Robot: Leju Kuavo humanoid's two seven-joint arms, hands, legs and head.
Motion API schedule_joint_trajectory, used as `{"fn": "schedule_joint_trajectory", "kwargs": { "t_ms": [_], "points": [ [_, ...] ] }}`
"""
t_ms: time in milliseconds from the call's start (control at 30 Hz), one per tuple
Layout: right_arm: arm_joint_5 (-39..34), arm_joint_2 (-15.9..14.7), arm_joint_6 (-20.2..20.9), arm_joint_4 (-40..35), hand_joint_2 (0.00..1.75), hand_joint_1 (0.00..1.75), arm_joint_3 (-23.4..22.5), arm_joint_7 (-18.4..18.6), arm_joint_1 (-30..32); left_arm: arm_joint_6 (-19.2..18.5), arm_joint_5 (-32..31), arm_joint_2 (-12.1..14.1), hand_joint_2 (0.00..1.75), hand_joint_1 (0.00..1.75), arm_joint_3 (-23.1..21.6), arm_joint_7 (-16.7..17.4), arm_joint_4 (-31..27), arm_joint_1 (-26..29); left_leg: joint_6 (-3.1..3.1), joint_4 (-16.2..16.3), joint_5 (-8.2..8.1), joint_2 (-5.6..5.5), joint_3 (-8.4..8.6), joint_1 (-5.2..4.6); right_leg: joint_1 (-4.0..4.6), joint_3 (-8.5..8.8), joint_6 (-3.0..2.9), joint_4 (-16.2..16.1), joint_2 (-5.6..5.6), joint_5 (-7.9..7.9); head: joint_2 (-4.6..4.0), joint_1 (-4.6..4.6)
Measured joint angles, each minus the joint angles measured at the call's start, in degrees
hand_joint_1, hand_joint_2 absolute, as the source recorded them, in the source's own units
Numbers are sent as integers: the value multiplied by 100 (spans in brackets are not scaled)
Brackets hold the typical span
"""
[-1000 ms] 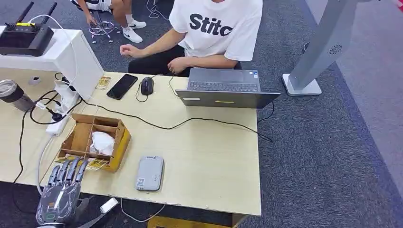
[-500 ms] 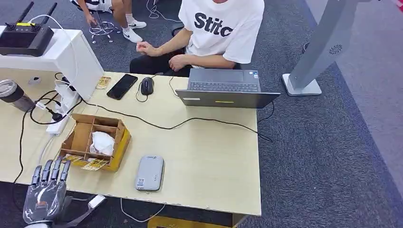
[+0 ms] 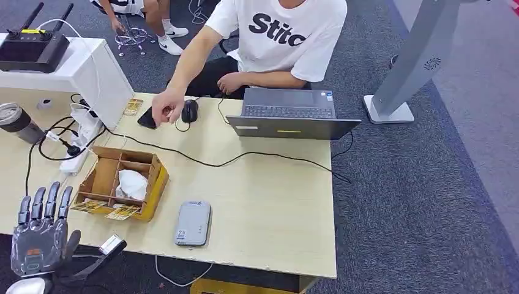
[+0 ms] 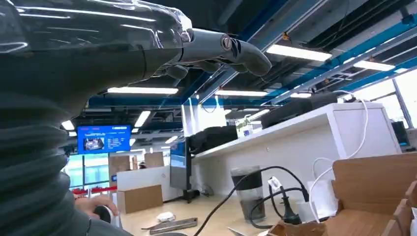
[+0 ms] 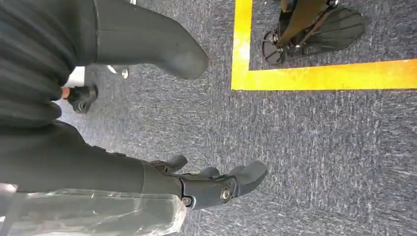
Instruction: Pass the card to the sensor for recognition and then transmit it.
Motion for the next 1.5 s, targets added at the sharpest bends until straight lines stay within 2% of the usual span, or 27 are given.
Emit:
{"fn": "schedule_joint_trajectory", "kwargs": {
  "t_ms": [167, 333, 567, 967, 1367, 1500],
  "points": [
    [-7, -2, 0, 0, 175, 0, 57, 0, -6, -7, 19, -59, 175, 0, -2, -26, 148, -106, 0, 0, 0, 1, 1, 0, 0, -1, 0, 0, 1, 0, 0, 0],
    [-61, -4, -15, 2, 175, 0, 140, 7, -22, -39, 343, -161, 175, 0, -4, -140, 424, -318, 0, 0, 0, 0, 0, 0, 0, -1, 0, 0, 0, 0, 0, -2],
    [-147, -15, -15, 4, 175, 0, 245, 0, -32, -22, 492, -319, 175, 0, -15, -159, 760, -550, 0, 1, 1, 0, 1, 0, 0, -1, 0, 0, 1, 1, 0, 0],
    [-223, -46, -15, 31, 175, 0, 365, 0, -33, -166, 769, -433, 175, 0, -76, -267, 795, -568, 0, 1, 0, 1, 1, 0, 0, -2, 0, 0, 1, 1, 0, 0],
    [-282, -59, -15, 31, 175, 0, 483, -33, -37, -306, 1217, -479, 175, 0, -205, -566, 795, -593, 0, 1, 0, 1, 1, 0, 0, -1, 0, 0, 1, 1, 0, -2],
    [-286, -59, -15, 31, 175, 0, 507, -35, -38, -337, 1307, -474, 175, 10, -212, -625, 795, -595, 0, 1, 0, 1, 1, 0, 0, -1, 0, 0, 1, 1, 0, 0]
  ]
}}
